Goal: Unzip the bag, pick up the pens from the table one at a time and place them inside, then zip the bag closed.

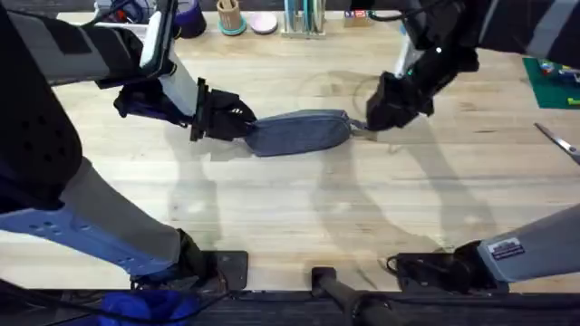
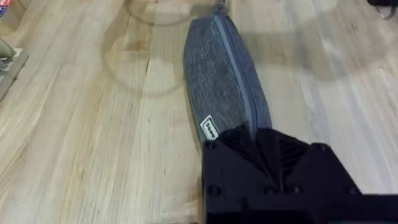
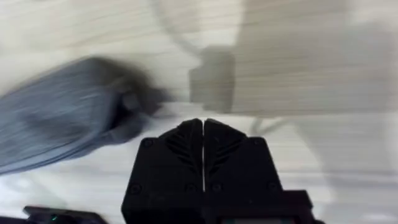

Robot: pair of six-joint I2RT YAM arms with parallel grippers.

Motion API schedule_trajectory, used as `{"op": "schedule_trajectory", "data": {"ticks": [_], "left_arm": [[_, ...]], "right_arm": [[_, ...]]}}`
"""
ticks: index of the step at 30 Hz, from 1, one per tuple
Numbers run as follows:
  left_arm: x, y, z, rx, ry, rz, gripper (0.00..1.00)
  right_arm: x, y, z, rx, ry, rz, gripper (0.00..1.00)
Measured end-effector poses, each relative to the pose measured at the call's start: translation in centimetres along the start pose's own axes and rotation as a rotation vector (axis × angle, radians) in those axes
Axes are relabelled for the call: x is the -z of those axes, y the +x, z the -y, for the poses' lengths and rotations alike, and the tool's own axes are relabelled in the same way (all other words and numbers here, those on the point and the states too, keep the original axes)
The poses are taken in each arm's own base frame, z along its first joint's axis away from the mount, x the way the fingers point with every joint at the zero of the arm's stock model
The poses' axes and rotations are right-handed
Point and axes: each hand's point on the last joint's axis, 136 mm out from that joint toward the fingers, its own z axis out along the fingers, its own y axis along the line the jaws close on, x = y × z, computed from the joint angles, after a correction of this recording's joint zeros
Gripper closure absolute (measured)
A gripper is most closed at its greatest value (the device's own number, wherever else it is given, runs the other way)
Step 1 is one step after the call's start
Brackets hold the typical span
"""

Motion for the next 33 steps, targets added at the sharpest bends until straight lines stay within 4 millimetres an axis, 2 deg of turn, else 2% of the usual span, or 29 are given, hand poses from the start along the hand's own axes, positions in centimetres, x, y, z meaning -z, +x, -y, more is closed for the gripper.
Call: {"op": "schedule_trajectory", "data": {"ticks": [4, 7, 22, 29, 31, 32, 33], "left_arm": [[0.0, 0.0, 0.0, 0.0, -0.001, -0.001, 0.959], [0.0, 0.0, 0.0, 0.0, -0.001, -0.001, 0.959], [0.0, 0.0, 0.0, 0.0, -0.001, -0.001, 0.959], [0.0, 0.0, 0.0, 0.0, -0.001, -0.001, 0.959], [0.0, 0.0, 0.0, 0.0, -0.001, -0.001, 0.959], [0.0, 0.0, 0.0, 0.0, -0.001, -0.001, 0.959], [0.0, 0.0, 0.0, 0.0, -0.001, -0.001, 0.959]], "right_arm": [[-0.4, 0.1, 3.2, -0.042, 0.07, -0.011, 0.969], [-0.3, -0.3, 4.1, -0.051, 0.088, -0.002, 0.97], [-0.2, -0.4, 4.3, -0.01, 0.1, 0.004, 0.969], [1.8, -0.6, 3.8, 0.011, 0.078, 0.072, 0.968], [2.4, -0.6, 3.7, 0.016, 0.072, 0.09, 0.927], [2.7, -0.6, 3.6, 0.018, 0.069, 0.097, 0.867], [2.9, -0.6, 3.6, 0.023, 0.068, 0.102, 0.741]]}}
